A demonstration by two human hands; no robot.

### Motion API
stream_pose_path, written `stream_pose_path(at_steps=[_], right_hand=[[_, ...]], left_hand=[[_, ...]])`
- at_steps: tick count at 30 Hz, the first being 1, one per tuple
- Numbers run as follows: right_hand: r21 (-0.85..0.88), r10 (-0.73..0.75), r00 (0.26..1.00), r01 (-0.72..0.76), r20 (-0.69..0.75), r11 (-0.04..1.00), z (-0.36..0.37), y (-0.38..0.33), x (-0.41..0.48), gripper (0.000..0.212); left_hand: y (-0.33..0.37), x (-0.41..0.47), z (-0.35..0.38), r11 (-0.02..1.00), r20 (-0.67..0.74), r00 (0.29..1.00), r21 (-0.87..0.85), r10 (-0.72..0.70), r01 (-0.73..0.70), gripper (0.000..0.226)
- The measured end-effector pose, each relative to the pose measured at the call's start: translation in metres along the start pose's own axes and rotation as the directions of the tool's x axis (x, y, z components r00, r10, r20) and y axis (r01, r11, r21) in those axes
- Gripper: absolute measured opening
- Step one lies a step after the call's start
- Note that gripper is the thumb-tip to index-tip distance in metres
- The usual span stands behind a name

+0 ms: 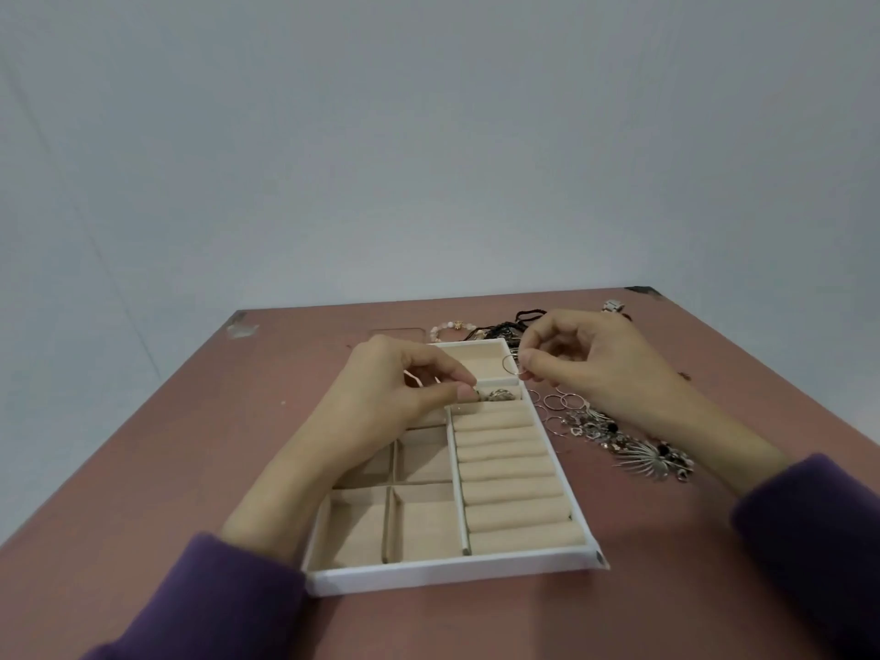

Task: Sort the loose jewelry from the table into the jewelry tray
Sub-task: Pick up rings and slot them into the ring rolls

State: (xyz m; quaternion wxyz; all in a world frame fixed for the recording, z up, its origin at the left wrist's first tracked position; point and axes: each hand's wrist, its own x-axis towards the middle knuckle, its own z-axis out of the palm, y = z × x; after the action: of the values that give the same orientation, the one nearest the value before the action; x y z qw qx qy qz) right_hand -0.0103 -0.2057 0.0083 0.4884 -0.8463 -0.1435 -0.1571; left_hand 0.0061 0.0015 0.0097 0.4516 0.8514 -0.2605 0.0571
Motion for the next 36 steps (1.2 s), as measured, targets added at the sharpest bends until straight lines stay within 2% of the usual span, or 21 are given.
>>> stream_pose_path(at_steps=[5,10,20,29,36], right_hand=[[-0.007,-0.016,1.0,0.016,0.001,1.0,-0.001,0.002,0.0,0.013],[-0.012,-0.025,1.0,0.025,0.008,1.0,-0.001,0.004,0.001,0.012],[-0.013,-0.023,1.0,0.023,0.007,1.0,-0.002,0.002,0.0,0.01],[-0.034,-0.023,0.999,0.024,0.032,0.999,-0.002,-0.001,-0.002,0.008],[-0.058,-0.025,0.992,0.033,0.126,0.998,-0.002,-0.007,-0.005,0.01]], left_hand=[[0.001,-0.001,0.002,1.0,0.076,0.997,-0.011,0.009,-0.008,0.001],[0.002,-0.002,0.004,0.998,0.097,0.995,0.056,-0.017,0.012,0.004],[0.002,-0.003,0.003,0.999,0.156,0.987,0.024,-0.041,0.038,0.006],[0.001,-0.003,0.003,0.999,0.146,0.988,0.022,-0.039,0.036,0.009],[0.002,-0.002,0.001,0.998,0.155,0.987,-0.019,-0.049,0.052,0.004]])
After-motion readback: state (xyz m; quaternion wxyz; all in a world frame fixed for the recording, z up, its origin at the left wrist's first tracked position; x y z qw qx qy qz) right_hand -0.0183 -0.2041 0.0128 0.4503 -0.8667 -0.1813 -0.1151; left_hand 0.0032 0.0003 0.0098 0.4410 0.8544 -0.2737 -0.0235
